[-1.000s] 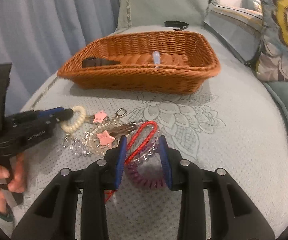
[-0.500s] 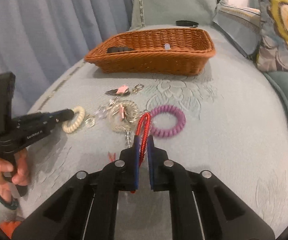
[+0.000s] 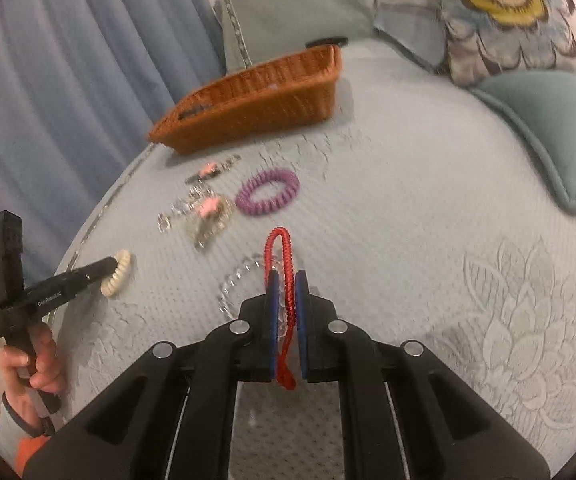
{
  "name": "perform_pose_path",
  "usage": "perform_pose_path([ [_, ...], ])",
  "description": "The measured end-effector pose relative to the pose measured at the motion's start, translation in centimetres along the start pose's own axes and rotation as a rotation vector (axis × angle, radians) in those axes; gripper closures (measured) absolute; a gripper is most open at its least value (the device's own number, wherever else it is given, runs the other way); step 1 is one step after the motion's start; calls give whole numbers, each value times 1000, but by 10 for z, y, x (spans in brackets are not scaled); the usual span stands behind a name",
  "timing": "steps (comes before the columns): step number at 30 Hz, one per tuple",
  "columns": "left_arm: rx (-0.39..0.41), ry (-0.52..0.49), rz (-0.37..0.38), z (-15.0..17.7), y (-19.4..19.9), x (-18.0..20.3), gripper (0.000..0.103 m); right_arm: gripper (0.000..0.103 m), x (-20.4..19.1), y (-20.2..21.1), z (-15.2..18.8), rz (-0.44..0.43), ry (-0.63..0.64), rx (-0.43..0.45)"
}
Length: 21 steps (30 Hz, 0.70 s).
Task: Organize jewelry
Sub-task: 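Lift the red cord bracelet with the right tool while the left tool holds the cream bracelet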
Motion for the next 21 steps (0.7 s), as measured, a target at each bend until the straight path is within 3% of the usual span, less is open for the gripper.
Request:
perform_pose_path([
  [4,12,-8,0,1,1,-1,92,89,12,4,2,-12,-45,7],
  [6,14,2,11,0,2,-1,92,64,19,11,-1,30,-41,25],
  [7,14,4,14,0,1,-2,92,59,23,12,-3,48,-41,28],
  [13,23,-8,2,1,1,-1,92,60,17,-6,-8,45,27,-41],
  [14,23,-11,-2,1,1,-1,92,68,14,-9,-6,37,35,-53],
  [21,22,-10,-10,5,7,-4,92,70,13,4,21,90,95,-100],
])
Point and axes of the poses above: each gripper's, at about its wrist camera, not at the fingertips, and y roughly against the way its jaws point, x to its right, z to its underside, the point moved 8 cm from there along -y, roughly the way its jaws point, and after that the axes turned 14 degrees about y, right-handed, at the moved point
